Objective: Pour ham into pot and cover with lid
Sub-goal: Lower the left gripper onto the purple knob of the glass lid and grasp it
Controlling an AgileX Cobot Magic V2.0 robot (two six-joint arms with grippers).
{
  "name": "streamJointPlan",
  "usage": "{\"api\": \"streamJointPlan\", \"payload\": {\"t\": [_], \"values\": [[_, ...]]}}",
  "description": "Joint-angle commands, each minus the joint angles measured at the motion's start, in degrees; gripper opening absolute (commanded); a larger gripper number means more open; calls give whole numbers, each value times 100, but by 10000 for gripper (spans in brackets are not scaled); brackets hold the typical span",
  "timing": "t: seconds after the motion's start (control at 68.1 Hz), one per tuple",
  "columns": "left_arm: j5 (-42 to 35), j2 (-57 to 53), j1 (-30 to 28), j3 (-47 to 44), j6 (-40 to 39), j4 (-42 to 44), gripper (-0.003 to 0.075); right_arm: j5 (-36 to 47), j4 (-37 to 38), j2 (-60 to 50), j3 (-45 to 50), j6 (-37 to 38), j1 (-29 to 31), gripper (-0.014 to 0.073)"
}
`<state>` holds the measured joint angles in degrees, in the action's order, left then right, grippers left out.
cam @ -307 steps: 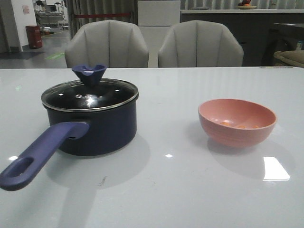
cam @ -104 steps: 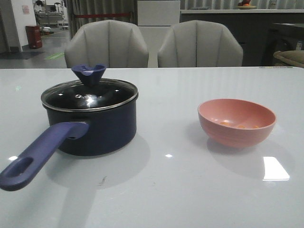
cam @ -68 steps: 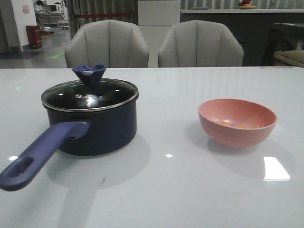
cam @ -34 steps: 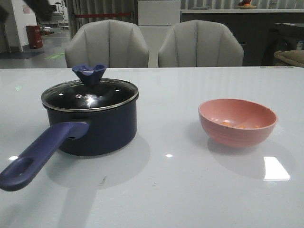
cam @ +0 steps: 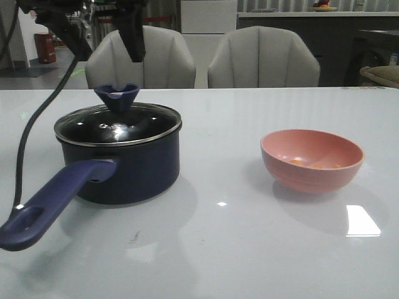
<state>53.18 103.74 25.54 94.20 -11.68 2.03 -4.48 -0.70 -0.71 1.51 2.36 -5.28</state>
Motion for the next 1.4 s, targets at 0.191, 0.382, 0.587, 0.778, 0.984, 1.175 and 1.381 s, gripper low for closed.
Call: {"api": "streamJointPlan", "payload": {"t": [0.191,0.382,0.587,0.778,0.984,1.175,1.381], "values": [[129,98,199,498,-758,421,596,495,70,-105,-29,-36,27,155],[284,160,199,498,-993,421,596,495,70,-105,-29,-36,27,155],[346,328,199,498,-1205,322,596,495,70,-105,-29,-36,27,155],[357,469,187,498,-1456,262,596,495,70,-105,-29,-36,27,155],[327,483,187,498,-1504,262,542,495,70,-105,-29,-36,27,155],[327,483,187,498,-1504,236,342,495,70,-105,-29,-36,27,155],[327,483,187,498,-1504,236,298,495,70,-105,-29,-36,27,155]]}}
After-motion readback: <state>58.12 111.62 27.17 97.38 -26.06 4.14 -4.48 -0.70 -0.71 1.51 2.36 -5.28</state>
